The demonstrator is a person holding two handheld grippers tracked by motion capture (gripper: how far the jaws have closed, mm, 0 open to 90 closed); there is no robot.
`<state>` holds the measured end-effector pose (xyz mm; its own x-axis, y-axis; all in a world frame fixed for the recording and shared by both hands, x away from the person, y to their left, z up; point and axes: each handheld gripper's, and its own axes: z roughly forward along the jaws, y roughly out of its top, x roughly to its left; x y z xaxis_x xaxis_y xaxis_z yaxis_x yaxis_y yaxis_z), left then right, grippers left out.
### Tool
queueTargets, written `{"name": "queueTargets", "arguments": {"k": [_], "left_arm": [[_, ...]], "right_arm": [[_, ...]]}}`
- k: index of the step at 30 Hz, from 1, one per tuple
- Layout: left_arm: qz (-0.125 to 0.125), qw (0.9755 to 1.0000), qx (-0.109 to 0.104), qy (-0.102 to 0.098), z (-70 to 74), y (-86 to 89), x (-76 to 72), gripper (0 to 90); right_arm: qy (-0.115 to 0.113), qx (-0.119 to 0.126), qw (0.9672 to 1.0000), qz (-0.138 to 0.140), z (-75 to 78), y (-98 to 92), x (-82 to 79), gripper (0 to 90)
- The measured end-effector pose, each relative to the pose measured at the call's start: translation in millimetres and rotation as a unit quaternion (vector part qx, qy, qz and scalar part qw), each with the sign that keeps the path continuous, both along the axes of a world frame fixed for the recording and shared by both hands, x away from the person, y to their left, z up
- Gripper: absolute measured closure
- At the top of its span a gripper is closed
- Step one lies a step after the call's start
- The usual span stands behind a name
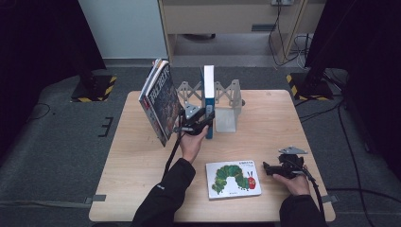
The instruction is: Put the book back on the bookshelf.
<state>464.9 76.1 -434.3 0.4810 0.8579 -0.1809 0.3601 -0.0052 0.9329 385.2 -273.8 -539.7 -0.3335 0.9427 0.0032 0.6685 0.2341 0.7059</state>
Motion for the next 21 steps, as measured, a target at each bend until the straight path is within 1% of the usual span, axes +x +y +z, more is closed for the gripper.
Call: {"name": "queueTargets", "arguments": {"k": [4,6,7,8,9,11,12,14,15,17,18,19,20,21], "left_arm": [[-0.009,1.0000,0.001,-0.004,0.1,2.0,-1.3,51.9],[-0.020,0.9998,-0.002,0.000,-0.1,3.3,-2.9,50.0],[-0.029,0.9996,-0.001,0.000,-0.3,5.7,-6.3,47.8],[-0.029,0.9996,-0.001,0.000,-0.3,5.7,-6.3,47.4],[-0.032,0.9995,0.005,-0.001,1.1,9.9,-11.2,46.7],[-0.033,0.9994,0.007,-0.001,2.1,12.6,-13.5,46.3],[-0.034,0.9994,0.011,-0.003,4.4,18.9,-18.3,46.1],[-0.034,0.9993,0.013,-0.003,5.4,22.1,-20.7,45.7],[-0.035,0.9991,0.021,-0.004,6.6,28.3,-25.8,44.5],[-0.037,0.9990,0.026,-0.004,7.0,31.2,-28.3,43.6],[-0.041,0.9987,0.029,-0.004,6.7,36.1,-33.2,43.4],[-0.041,0.9987,0.029,-0.004,6.7,36.1,-33.2,43.0],[-0.046,0.9983,0.035,-0.003,5.3,40.4,-38.3,41.9],[-0.046,0.9983,0.035,-0.003,5.3,40.4,-38.3,41.5]], "right_arm": [[0.000,0.000,1.0000,0.000,0.0,-0.1,0.1,0.4],[0.001,0.001,1.0000,0.000,0.2,-0.6,0.1,0.6],[0.004,0.001,1.0000,-0.006,0.7,-0.8,1.3,0.7],[0.004,0.001,1.0000,-0.006,0.7,-0.8,1.3,0.7],[0.015,-0.004,0.9998,-0.014,2.8,-1.3,2.4,1.8],[0.018,-0.003,0.9997,-0.015,3.4,-1.1,2.4,2.3],[0.024,-0.005,0.9996,-0.015,5.1,-1.3,2.3,4.7],[0.026,-0.006,0.9995,-0.015,6.0,-1.3,2.4,5.8],[0.028,-0.004,0.9995,-0.014,7.9,-1.0,2.1,6.8],[0.028,-0.003,0.9995,-0.013,9.3,-0.5,1.8,7.6],[0.019,-0.002,0.9997,-0.016,12.4,0.7,1.6,9.0],[0.018,0.001,0.9997,-0.015,14.4,1.2,1.3,9.5],[0.017,0.003,0.9997,-0.018,16.0,2.0,1.1,9.6],[0.017,0.003,0.9997,-0.020,17.8,2.4,1.1,9.9]]}}
